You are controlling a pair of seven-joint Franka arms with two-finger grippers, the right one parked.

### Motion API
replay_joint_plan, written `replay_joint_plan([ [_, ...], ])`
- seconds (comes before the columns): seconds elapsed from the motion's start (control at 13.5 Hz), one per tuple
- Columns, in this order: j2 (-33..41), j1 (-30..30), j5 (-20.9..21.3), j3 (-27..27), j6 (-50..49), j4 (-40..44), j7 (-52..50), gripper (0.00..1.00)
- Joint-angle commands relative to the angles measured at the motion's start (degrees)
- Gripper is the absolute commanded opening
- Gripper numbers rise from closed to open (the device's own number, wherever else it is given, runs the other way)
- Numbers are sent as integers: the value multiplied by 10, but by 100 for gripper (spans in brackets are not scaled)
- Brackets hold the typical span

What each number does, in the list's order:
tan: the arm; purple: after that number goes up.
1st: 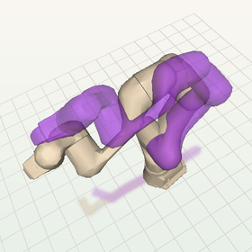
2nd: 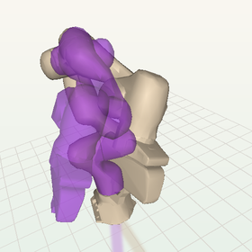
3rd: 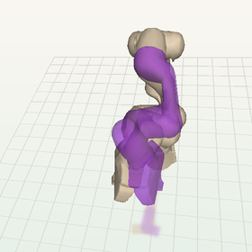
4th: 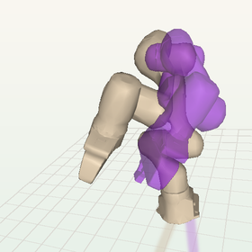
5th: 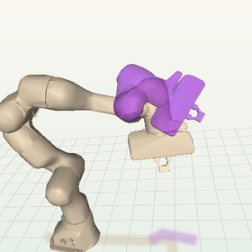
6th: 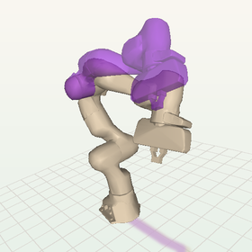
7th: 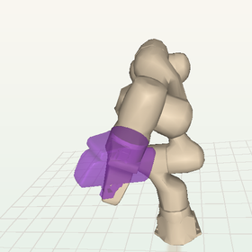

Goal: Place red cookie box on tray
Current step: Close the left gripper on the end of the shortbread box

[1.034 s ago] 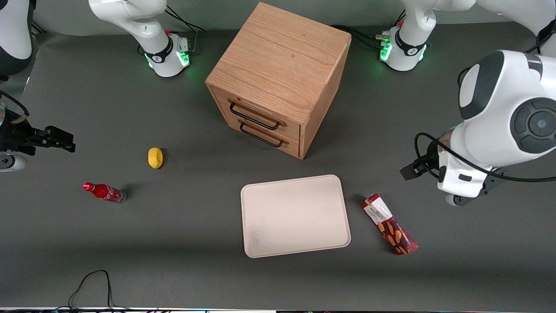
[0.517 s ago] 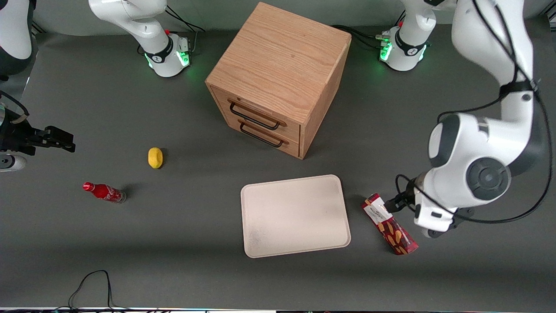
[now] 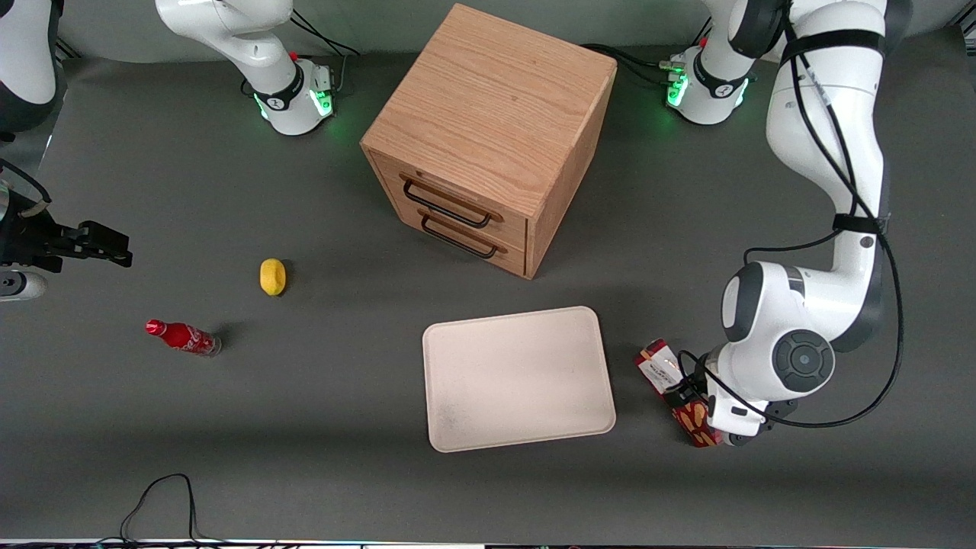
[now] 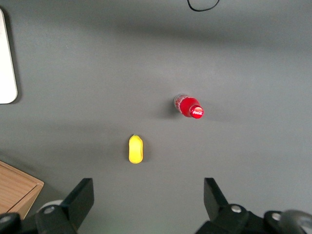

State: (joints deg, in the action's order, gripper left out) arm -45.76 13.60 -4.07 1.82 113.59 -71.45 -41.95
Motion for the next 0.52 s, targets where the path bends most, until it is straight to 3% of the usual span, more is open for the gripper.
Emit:
replay_joint_plan([
  [0.0,-9,2,-9,3,23,-11,6,100],
  [0.44,-25,2,-8,3,49,-13,6,100],
])
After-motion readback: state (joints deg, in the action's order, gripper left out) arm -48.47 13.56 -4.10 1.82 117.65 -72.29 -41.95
